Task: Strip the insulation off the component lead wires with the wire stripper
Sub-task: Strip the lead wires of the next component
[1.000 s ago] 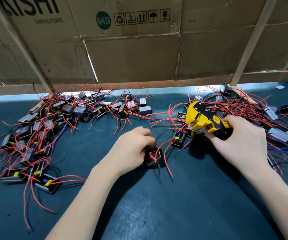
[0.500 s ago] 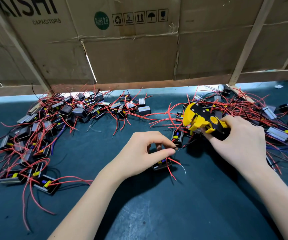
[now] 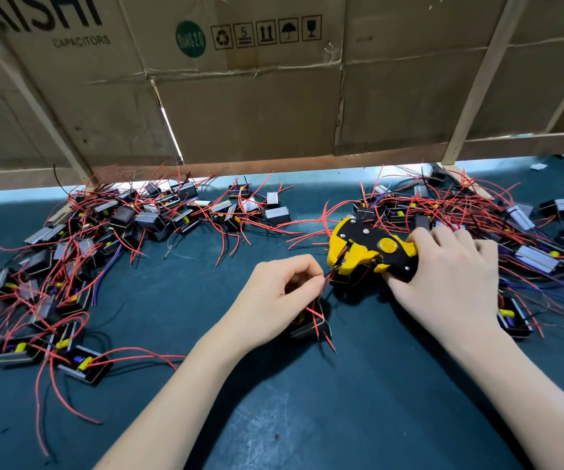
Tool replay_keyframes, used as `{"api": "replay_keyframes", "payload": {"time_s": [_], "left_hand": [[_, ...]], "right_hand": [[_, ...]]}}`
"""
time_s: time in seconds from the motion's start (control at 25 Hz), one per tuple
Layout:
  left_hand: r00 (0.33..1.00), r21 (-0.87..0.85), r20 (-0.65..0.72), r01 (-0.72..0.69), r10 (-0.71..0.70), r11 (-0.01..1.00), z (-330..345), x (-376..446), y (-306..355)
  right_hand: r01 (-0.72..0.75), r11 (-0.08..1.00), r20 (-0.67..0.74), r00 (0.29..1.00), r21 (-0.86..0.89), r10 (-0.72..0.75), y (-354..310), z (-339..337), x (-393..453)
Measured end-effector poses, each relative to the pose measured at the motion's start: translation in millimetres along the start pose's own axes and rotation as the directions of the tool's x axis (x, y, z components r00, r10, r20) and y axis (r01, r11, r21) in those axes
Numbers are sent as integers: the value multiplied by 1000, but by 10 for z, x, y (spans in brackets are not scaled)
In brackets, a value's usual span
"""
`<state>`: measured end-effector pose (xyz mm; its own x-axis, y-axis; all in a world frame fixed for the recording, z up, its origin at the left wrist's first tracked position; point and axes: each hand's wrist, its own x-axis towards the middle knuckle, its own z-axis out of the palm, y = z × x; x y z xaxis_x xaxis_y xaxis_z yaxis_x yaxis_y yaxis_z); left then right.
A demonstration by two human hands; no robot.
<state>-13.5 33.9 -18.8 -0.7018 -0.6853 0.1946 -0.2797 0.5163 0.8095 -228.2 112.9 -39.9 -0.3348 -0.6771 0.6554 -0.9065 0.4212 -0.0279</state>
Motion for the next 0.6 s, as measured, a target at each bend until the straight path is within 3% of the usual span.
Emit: {"api": "replay_keyframes", "payload": {"time_s": [0.2, 0.6], "left_hand": [[1000, -34, -15, 23, -24, 999, 1, 3, -20], [1000, 6, 24, 10, -11, 1000, -2, 5, -36]], "right_hand": [[20, 1000, 4, 1000, 8, -21, 14, -36, 15], [42, 999, 187, 981, 20, -44, -8, -140, 54]]}}
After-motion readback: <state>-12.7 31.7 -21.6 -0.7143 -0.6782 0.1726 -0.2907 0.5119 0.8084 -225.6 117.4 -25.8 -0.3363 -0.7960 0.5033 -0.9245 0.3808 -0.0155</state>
